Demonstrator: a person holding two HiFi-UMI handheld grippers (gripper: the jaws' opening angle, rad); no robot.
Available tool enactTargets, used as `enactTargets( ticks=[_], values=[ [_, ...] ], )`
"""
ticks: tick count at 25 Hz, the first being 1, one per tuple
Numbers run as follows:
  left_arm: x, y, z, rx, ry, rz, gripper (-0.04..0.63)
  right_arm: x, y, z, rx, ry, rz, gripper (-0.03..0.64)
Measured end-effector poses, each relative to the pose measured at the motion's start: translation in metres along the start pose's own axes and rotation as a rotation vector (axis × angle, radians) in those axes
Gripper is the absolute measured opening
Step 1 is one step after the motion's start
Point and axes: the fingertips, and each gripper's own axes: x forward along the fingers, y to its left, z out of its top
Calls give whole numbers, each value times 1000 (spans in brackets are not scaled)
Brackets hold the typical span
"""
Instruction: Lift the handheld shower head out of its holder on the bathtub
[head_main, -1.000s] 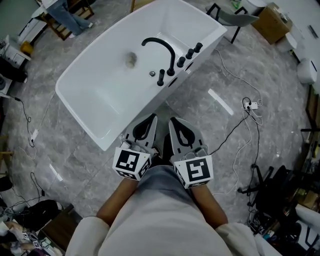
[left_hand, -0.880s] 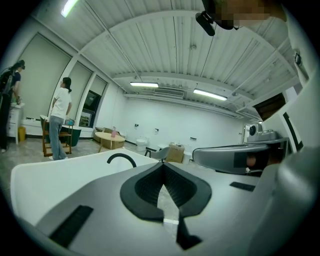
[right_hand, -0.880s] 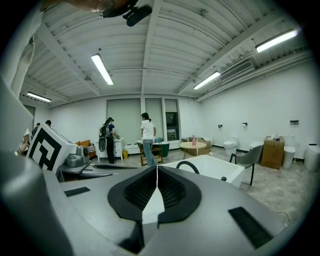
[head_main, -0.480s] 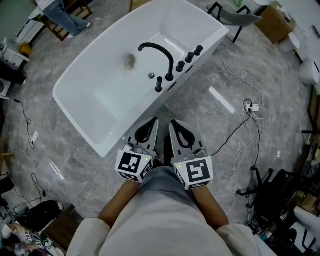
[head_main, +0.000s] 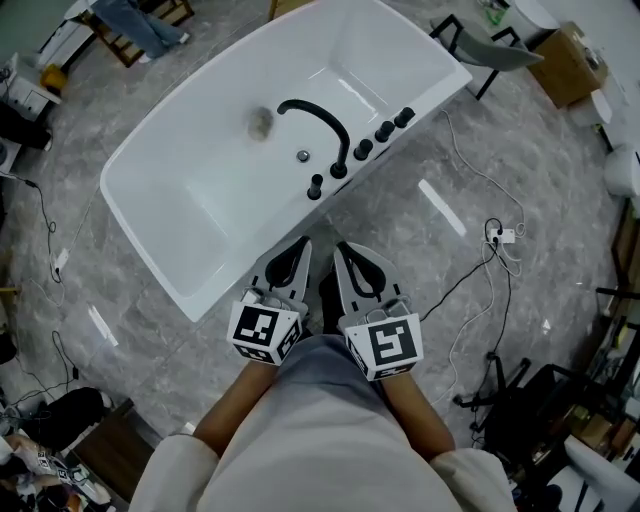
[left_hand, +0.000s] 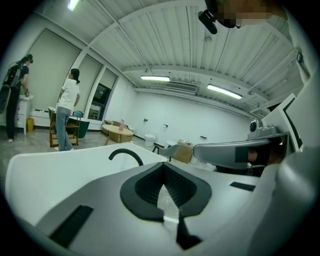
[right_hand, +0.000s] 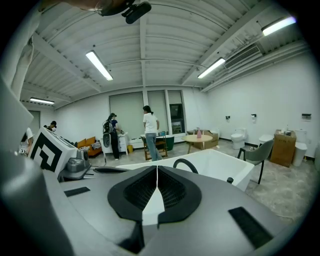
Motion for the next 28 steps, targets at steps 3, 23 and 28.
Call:
enactTargets(
  ticks=[3,23,28],
  values=[
    [15,4,4,-13,1,17,3,10,-14,4,3,11,15,20],
    [116,-12,2,-30,64,44,3,50,-112,-9,84,50,59,20],
    [123,1,-6,-21,79,54,3,68,-110,-25,113,56,61,20]
  ],
)
